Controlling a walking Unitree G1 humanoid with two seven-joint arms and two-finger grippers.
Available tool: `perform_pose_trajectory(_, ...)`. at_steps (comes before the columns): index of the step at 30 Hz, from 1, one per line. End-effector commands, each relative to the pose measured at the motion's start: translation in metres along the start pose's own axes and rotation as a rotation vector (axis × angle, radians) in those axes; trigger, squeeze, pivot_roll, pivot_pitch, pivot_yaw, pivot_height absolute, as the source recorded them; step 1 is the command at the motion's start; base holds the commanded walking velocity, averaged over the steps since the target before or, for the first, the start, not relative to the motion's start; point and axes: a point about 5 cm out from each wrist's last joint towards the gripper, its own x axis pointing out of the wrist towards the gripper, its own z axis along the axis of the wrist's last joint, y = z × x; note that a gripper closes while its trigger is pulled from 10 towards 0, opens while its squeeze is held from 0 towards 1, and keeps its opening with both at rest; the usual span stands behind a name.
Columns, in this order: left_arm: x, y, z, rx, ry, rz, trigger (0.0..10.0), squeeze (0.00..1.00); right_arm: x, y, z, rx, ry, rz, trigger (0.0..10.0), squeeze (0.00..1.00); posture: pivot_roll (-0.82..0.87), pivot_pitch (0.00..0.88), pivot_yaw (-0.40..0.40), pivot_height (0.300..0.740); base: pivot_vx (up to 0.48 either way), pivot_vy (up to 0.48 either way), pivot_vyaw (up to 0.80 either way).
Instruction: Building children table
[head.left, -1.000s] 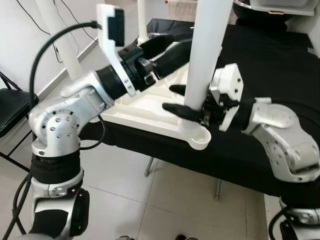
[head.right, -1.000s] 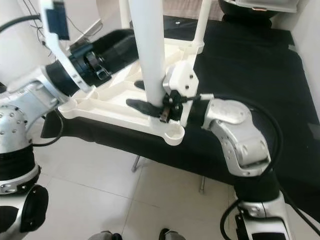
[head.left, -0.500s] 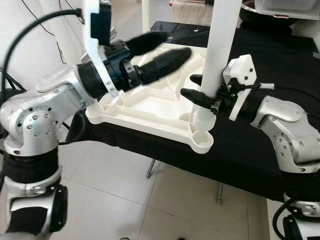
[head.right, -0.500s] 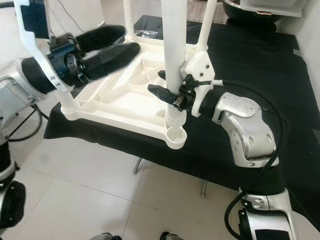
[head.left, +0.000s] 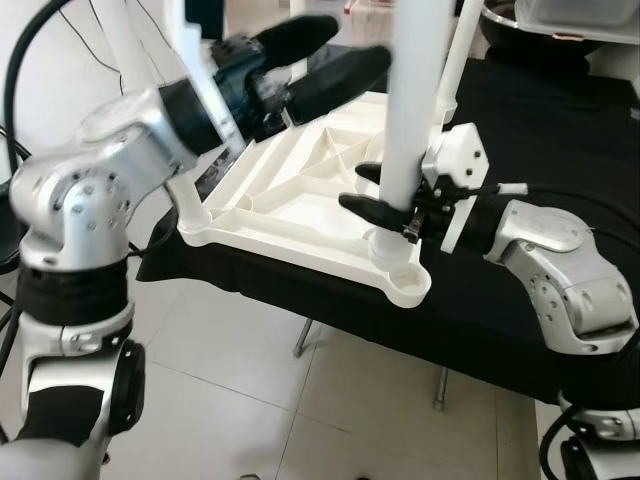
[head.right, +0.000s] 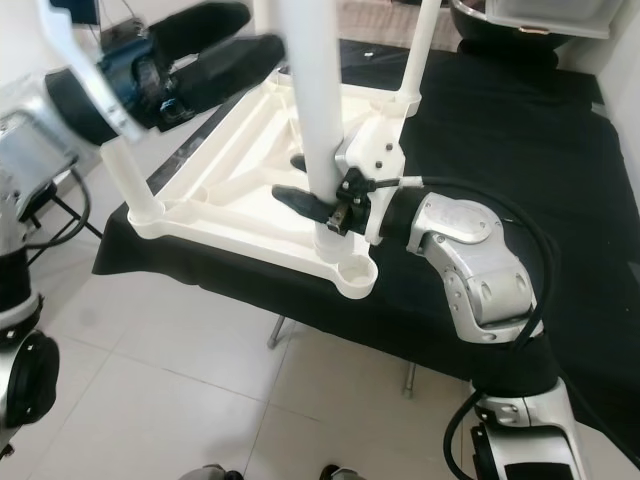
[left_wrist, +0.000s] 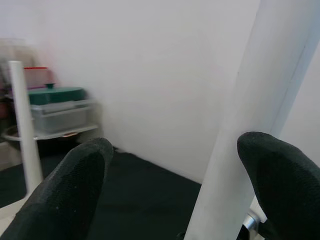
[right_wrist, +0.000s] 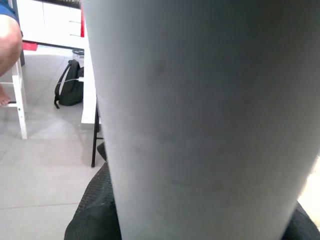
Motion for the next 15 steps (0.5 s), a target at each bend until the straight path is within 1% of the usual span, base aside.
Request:
perform_pose_trajectory(1, 0.012, -0.010, -0.001, 0.010, 0.015, -0.097, 10.0, 0.00, 0.007, 0.011, 0.001, -0.015, -0.001, 0.053, 10.0, 0.00, 0.05, 0.118, -0.008, 0.740, 0.000, 0.000, 0.00)
perform_pose_trajectory(3, 0.016, -0.012, -0.002, 0.014, 0.030, -0.148, 10.0, 0.00, 0.010, 0.012, 0.000, -0.013, 0.001, 0.053, 10.0, 0.00, 0.05, 0.119, -0.004, 0.740, 0.000, 0.000, 0.00)
perform_pose_trajectory(6, 0.015, -0.013, -0.005, 0.018, 0.044, -0.165, 10.0, 0.00, 0.012, 0.011, 0.000, -0.008, -0.003, 0.051, 10.0, 0.00, 0.05, 0.119, -0.004, 0.740, 0.000, 0.000, 0.00)
perform_pose_trajectory(7, 0.008, -0.016, -0.008, 0.037, 0.067, -0.172, 10.0, 0.00, 0.013, 0.008, 0.000, -0.004, -0.007, 0.031, 10.0, 0.00, 0.05, 0.115, -0.007, 0.740, 0.000, 0.000, 0.00)
perform_pose_trajectory(12, 0.002, -0.017, -0.008, 0.056, 0.084, -0.173, 10.0, 0.00, 0.013, 0.003, 0.000, 0.005, -0.011, 0.003, 10.0, 0.00, 0.06, 0.114, -0.007, 0.740, 0.000, 0.000, 0.00)
perform_pose_trajectory(14, -0.002, -0.015, 0.000, 0.073, 0.079, -0.165, 10.0, 0.00, 0.011, -0.002, 0.000, 0.014, -0.010, -0.028, 10.0, 0.00, 0.06, 0.111, -0.009, 0.740, 0.000, 0.000, 0.00)
perform_pose_trajectory(15, -0.002, -0.015, 0.000, 0.073, 0.079, -0.165, 10.0, 0.00, 0.011, -0.002, 0.000, 0.014, -0.010, -0.028, 10.0, 0.00, 0.06, 0.111, -0.009, 0.740, 0.000, 0.000, 0.00)
